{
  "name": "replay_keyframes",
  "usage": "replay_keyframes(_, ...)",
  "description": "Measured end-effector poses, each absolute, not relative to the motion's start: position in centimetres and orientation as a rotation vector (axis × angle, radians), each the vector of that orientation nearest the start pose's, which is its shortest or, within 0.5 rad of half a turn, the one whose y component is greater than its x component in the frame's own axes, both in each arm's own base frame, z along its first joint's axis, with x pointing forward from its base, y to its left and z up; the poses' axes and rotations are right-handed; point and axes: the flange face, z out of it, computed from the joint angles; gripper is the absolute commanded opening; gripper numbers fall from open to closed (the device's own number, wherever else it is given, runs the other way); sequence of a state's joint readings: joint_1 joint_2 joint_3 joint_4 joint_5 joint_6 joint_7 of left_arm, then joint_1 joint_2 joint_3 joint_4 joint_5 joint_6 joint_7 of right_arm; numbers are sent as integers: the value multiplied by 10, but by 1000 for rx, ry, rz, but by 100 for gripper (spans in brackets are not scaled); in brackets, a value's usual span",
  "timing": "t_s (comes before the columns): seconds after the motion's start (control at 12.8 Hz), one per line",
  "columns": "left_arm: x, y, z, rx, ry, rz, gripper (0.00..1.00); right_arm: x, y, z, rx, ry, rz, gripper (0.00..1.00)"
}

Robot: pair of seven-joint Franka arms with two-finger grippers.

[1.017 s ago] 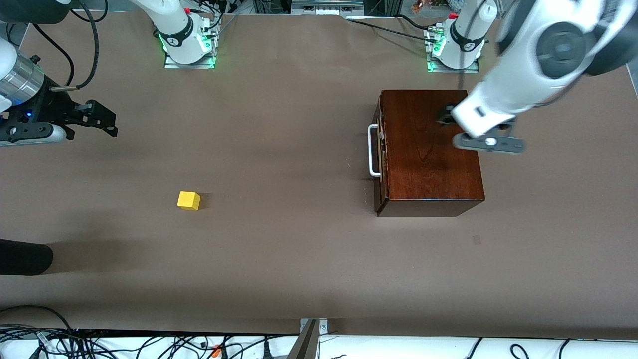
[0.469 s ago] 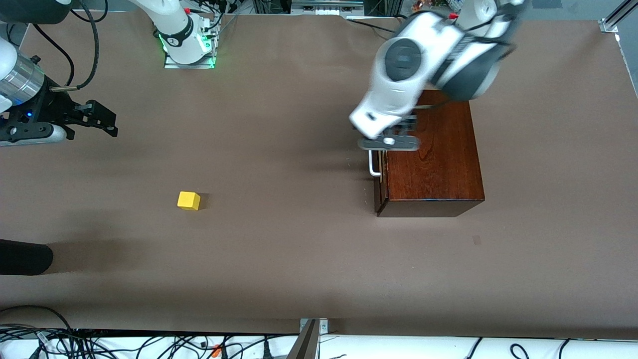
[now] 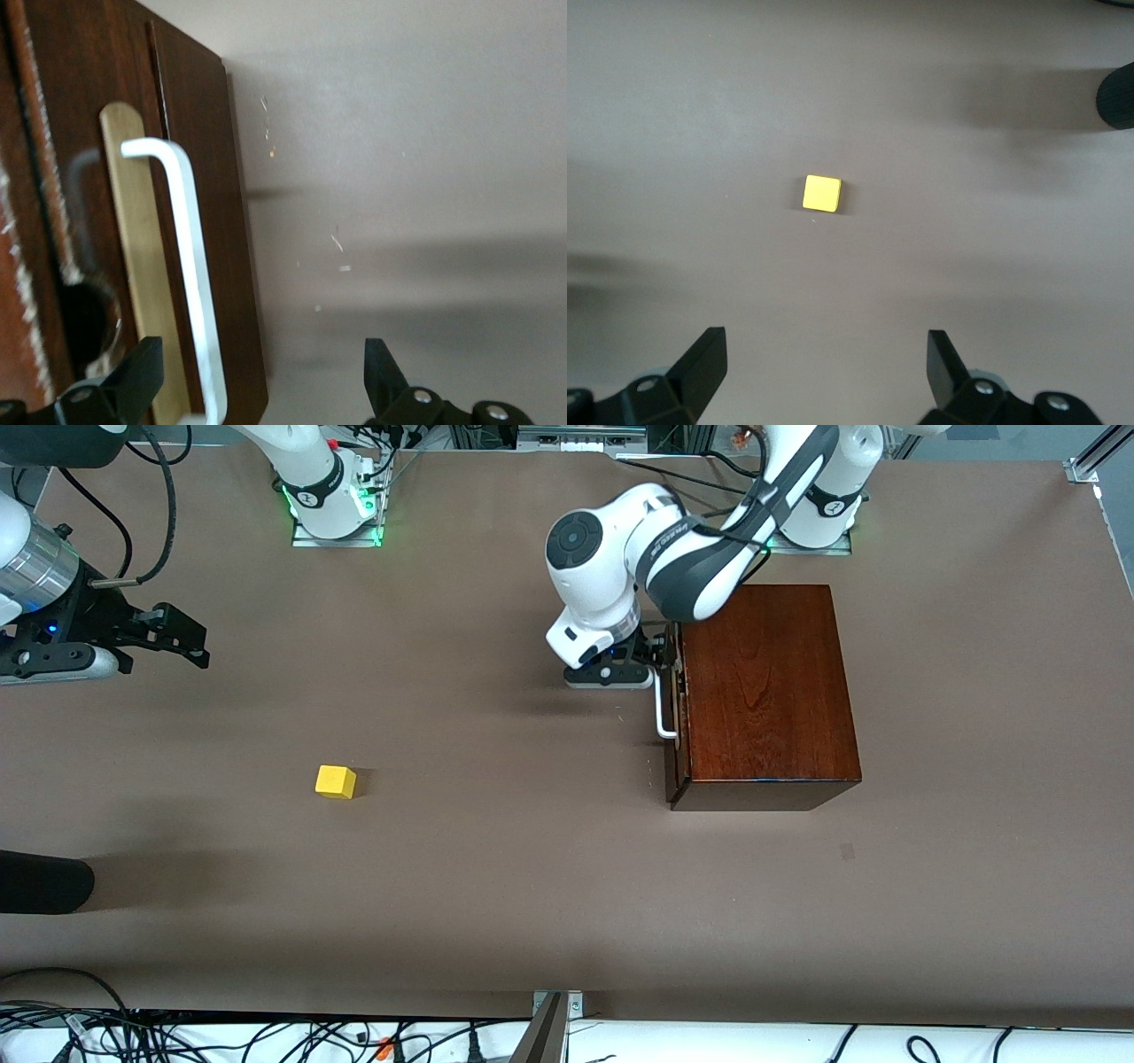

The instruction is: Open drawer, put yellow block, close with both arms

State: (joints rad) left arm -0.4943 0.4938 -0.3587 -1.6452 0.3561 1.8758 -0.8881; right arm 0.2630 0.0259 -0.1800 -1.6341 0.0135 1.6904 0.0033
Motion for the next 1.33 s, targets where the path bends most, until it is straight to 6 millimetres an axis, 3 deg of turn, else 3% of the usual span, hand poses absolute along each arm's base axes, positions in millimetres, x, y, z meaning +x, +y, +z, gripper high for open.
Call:
replay_keyframes(0.7,475,-445,286,-2838,112,100,100,569,50,591,-3129,-123,-48,100)
replay_keyframes(1.33,478,-445,277,-2785,123,16,100,569,50,591,-3129,-123,-48,100)
